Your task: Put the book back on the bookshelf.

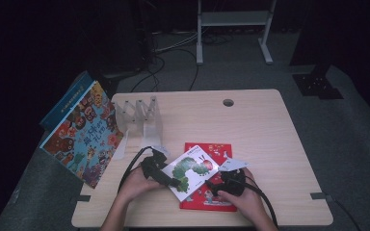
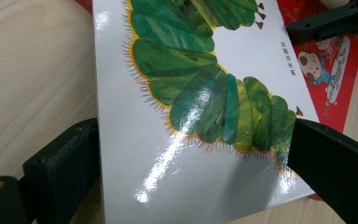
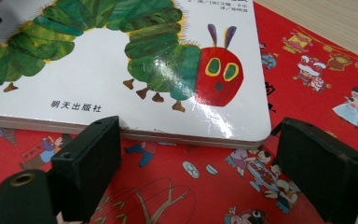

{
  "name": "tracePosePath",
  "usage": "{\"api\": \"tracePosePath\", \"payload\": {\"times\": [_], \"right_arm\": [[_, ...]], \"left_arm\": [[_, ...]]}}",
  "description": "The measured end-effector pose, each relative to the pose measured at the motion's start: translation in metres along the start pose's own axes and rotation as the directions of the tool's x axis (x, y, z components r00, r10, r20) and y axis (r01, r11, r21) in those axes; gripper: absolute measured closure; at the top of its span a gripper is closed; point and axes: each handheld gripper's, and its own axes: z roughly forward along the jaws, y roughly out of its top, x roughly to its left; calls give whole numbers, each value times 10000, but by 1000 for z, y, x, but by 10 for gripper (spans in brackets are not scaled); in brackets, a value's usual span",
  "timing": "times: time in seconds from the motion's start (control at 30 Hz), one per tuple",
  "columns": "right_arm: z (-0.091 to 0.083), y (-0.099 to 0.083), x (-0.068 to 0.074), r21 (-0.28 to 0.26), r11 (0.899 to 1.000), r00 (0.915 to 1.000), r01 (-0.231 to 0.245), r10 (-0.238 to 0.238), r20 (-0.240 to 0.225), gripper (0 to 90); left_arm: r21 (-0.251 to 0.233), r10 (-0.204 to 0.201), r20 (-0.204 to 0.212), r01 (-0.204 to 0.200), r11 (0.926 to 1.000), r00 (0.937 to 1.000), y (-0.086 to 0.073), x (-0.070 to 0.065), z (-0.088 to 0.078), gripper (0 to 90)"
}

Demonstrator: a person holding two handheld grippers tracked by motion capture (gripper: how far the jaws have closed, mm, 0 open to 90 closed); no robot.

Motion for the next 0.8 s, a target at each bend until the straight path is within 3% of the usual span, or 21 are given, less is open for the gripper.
{"api": "tracePosePath", "payload": {"times": [0.1,0.23,0.33,0.47,0.63,0.8], "right_arm": [[0,0,-5,-16,9999,9995,-172,172,257,128],[-2,-2,-22,-138,9981,9948,-594,603,817,155],[-4,-3,-28,-188,9980,9954,-598,610,744,172],[-7,-4,-23,34,9996,9991,-264,262,327,196],[-7,-2,-5,107,9995,9983,285,-279,-514,181],[-5,-1,2,71,9986,9958,529,-522,-754,157]], "left_arm": [[-92,37,90,-36,10000,10000,0,0,3,38],[-191,324,303,-319,9993,9990,3,-4,8,58],[-173,467,278,-462,9988,9985,4,-5,10,59],[-247,463,324,-455,9987,9984,4,-5,10,58],[-281,442,297,-433,9987,9986,3,-6,10,58],[-204,479,24,-479,9986,9988,2,-6,9,57]]}}
